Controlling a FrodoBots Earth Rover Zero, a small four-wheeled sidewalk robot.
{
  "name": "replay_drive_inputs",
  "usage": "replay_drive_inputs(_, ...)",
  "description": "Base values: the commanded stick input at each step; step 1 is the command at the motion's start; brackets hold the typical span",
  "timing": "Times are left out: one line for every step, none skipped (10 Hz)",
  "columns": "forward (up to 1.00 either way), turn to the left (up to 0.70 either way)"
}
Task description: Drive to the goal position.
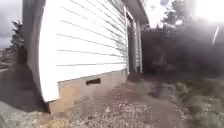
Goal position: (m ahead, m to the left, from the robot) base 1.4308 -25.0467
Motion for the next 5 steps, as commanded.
replay_drive_inputs(0.00,-0.70)
replay_drive_inputs(0.00,-0.70)
replay_drive_inputs(0.00,-0.70)
replay_drive_inputs(0.00,-0.70)
replay_drive_inputs(0.00,-0.70)
